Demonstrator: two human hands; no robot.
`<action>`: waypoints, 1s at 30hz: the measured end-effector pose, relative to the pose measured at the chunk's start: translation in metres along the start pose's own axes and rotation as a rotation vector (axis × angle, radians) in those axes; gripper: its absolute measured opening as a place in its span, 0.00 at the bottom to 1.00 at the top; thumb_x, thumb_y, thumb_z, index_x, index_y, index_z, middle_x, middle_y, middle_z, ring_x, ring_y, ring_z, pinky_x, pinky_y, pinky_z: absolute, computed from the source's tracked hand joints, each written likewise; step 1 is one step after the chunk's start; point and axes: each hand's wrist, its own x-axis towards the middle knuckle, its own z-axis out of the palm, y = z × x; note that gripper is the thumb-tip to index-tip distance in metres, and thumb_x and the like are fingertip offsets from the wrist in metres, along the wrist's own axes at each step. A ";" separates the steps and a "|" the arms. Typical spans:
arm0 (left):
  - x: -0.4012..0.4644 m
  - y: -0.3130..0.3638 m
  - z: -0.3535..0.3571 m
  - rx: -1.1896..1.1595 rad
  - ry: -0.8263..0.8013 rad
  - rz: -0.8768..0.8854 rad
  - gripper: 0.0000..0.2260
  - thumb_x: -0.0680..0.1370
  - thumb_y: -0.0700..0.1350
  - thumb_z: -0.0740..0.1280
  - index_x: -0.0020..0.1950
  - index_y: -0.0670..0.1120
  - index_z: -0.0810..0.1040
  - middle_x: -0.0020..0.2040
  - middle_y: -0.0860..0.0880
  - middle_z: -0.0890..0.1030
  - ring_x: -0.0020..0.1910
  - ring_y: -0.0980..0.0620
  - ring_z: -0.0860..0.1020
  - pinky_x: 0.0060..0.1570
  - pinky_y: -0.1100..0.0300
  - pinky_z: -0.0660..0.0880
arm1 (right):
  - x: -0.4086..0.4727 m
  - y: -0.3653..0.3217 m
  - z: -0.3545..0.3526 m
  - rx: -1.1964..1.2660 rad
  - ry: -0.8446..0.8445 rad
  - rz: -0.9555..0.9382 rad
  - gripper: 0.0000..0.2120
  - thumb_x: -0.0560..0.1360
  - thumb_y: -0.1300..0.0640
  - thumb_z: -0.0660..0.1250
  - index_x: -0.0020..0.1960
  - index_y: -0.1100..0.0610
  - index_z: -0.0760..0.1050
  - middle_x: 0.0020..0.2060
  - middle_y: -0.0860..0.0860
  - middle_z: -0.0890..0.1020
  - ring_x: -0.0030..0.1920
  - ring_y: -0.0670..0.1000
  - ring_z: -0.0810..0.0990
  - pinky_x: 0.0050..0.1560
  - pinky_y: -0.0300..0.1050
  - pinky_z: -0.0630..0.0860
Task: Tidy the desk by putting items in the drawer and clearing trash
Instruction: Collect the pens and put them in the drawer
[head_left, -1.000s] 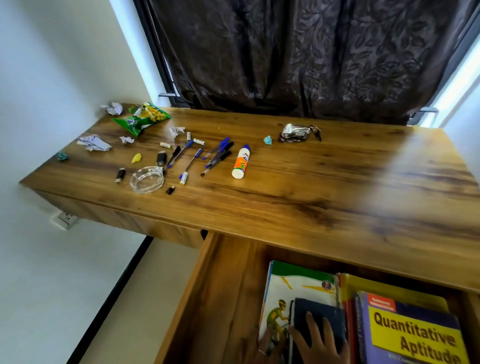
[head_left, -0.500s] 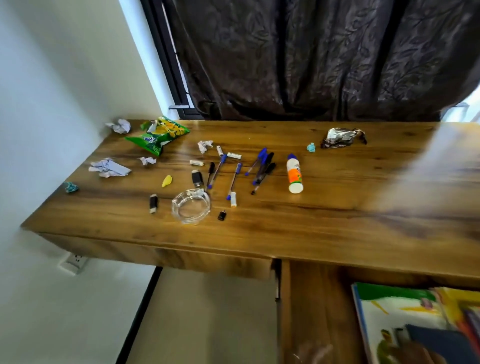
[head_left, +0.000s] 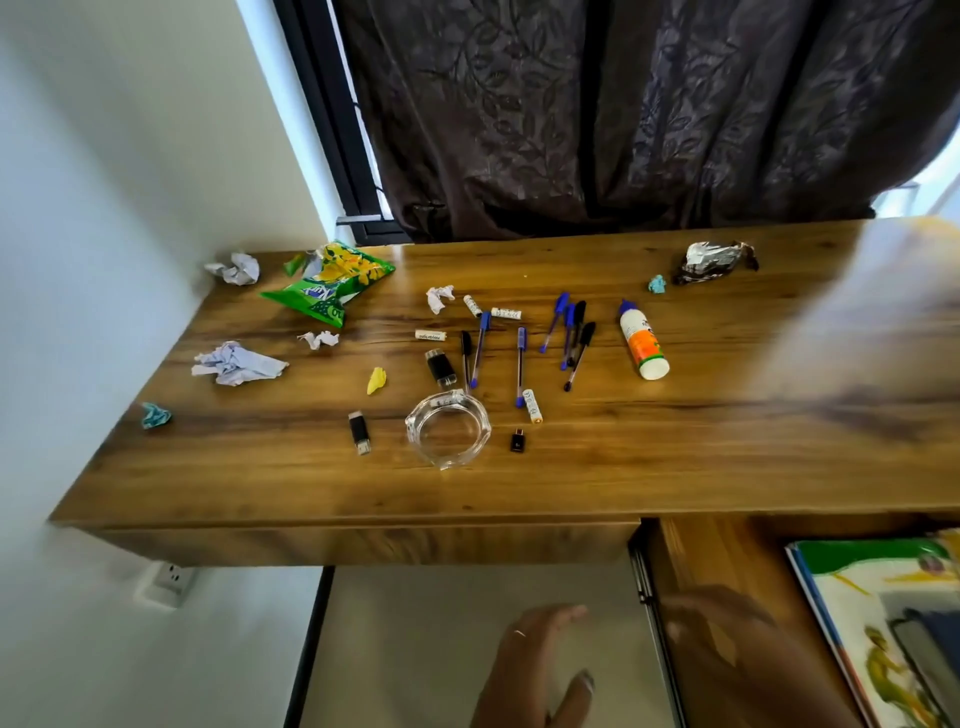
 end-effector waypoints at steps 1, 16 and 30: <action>0.002 -0.001 -0.006 -0.021 0.007 -0.001 0.22 0.74 0.49 0.65 0.64 0.64 0.64 0.64 0.65 0.66 0.66 0.65 0.66 0.64 0.67 0.65 | 0.000 0.003 0.004 0.059 0.021 0.017 0.17 0.80 0.47 0.54 0.68 0.46 0.66 0.66 0.43 0.70 0.66 0.43 0.67 0.59 0.33 0.64; 0.084 0.001 -0.087 -0.373 0.028 -0.073 0.16 0.72 0.49 0.63 0.60 0.56 0.75 0.55 0.62 0.79 0.54 0.59 0.78 0.53 0.63 0.75 | 0.067 -0.018 0.005 0.361 0.194 0.196 0.08 0.75 0.51 0.66 0.42 0.38 0.78 0.39 0.32 0.80 0.41 0.34 0.79 0.38 0.31 0.75; 0.220 0.011 -0.132 -0.439 -0.048 -0.135 0.13 0.77 0.49 0.65 0.61 0.55 0.73 0.58 0.57 0.79 0.56 0.58 0.77 0.53 0.63 0.75 | 0.262 -0.016 -0.015 0.278 0.381 0.284 0.15 0.77 0.59 0.64 0.63 0.55 0.73 0.59 0.53 0.77 0.58 0.51 0.76 0.54 0.46 0.76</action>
